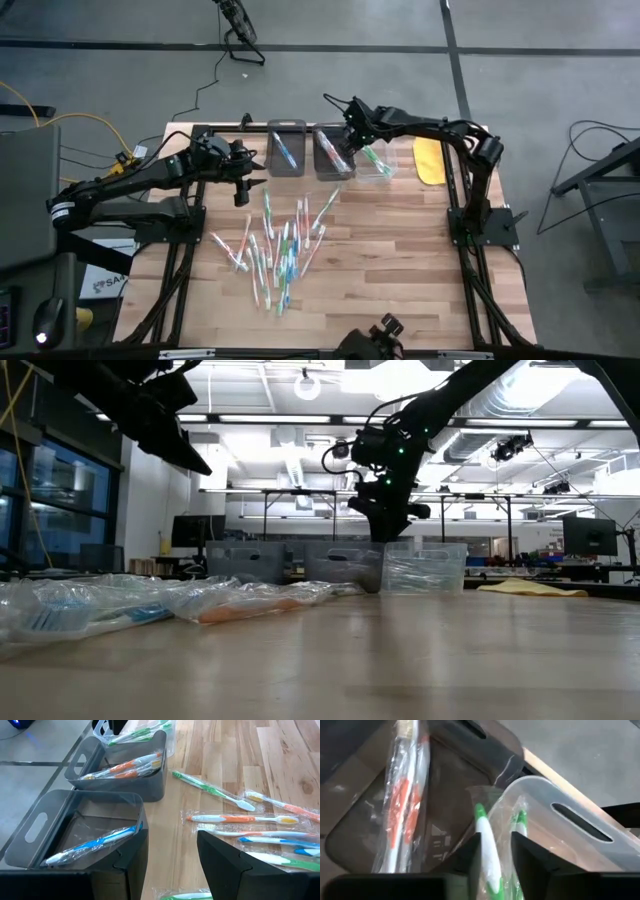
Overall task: Pick & Place Toothbrushes
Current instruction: Adjust the green toothbrush in the bin
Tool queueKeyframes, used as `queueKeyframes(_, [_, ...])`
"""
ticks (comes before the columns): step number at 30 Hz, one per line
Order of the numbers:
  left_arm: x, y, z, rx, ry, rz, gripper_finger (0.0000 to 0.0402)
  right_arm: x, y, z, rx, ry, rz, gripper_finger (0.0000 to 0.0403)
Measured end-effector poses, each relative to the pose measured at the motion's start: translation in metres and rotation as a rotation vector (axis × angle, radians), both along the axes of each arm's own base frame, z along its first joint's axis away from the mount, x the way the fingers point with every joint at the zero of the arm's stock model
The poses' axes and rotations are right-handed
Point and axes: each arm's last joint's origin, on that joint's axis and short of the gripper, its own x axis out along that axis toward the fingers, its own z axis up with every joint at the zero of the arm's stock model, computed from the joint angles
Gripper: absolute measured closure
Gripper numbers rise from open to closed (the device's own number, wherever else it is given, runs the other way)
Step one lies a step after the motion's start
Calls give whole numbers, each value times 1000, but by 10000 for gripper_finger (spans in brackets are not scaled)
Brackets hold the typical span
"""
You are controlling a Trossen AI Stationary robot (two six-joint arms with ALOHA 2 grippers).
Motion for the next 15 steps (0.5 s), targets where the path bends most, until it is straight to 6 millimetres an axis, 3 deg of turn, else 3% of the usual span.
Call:
queueKeyframes(5, [0,0,0,0,0,0,238,2,0,0,24,-31,36,255])
queueKeyframes(15, [0,0,0,-2,4,0,238,4,-6,-15,23,3,22,277])
